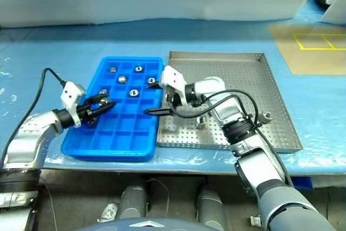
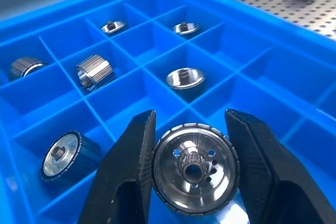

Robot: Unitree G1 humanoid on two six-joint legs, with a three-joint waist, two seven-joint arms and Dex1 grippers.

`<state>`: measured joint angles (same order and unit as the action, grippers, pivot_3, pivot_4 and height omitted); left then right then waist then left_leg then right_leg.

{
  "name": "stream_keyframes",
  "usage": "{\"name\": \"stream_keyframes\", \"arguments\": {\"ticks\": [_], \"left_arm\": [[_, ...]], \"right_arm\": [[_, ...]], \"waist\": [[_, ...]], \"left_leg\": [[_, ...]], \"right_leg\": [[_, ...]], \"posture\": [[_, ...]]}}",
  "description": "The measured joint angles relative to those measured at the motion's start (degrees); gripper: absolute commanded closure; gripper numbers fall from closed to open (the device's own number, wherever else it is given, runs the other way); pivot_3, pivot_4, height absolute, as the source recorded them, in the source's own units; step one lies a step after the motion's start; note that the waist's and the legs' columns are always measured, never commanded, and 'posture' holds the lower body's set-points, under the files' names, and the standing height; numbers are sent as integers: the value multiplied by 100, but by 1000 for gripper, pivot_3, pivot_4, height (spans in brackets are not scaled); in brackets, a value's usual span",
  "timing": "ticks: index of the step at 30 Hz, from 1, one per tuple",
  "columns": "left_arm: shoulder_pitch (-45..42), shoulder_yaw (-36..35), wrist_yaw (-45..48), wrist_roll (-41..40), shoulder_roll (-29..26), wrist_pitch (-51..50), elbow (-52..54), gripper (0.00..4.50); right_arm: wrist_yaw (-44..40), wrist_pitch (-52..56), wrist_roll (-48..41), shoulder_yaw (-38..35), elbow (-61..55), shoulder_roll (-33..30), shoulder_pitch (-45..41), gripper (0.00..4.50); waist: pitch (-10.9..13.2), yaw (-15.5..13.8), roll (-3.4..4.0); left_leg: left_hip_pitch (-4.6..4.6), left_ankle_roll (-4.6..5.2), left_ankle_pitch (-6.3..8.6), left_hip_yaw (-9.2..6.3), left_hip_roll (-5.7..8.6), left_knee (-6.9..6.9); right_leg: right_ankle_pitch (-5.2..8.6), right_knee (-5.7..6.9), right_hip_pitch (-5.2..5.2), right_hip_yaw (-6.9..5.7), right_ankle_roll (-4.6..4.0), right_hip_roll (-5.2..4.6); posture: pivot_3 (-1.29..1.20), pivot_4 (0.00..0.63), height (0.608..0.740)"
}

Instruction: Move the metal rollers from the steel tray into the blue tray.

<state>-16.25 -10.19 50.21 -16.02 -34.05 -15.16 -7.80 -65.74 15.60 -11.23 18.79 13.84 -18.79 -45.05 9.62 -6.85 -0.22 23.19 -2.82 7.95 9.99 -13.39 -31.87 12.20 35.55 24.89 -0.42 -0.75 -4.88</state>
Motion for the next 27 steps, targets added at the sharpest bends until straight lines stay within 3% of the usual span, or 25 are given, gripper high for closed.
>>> {"name": "stream_keyframes", "arguments": {"ticks": [7, 12, 22, 27], "left_arm": [[-321, 238, 211, 142, 34, 549, -842, 2739], [-342, 264, 296, 22, 188, 677, -940, 1145], [-1104, 450, 31, 128, 612, 782, -989, 1145], [-1968, 976, 610, -70, 957, 567, -904, 1145]], "right_arm": [[233, 174, 1, -23, -363, -133, 134, 0], [338, 253, 1, -35, -426, -176, 245, 0], [520, 373, -5, -78, -645, -291, 353, 0], [602, 696, -68, -334, -1215, -679, 620, 0]], "waist": [[-1, 10, 0], [-1, 6, 0], [0, -6, -1], [0, 68, -1]], "left_leg": [[-7, -12, -7, 0, -24, -5], [-8, -14, -8, 0, -26, -12], [3, -27, -16, -2, -29, -29], [3, -27, -16, 0, -27, -32]], "right_leg": [[8, 19, 4, 3, -14, 26], [2, 21, 2, 3, -23, 25], [-2, 22, 1, 0, -27, 27], [-2, 20, 1, 7, -27, 28]], "posture": [[67, 150, 740], [52, 150, 740], [-49, 150, 740], [-200, 150, 740]]}}
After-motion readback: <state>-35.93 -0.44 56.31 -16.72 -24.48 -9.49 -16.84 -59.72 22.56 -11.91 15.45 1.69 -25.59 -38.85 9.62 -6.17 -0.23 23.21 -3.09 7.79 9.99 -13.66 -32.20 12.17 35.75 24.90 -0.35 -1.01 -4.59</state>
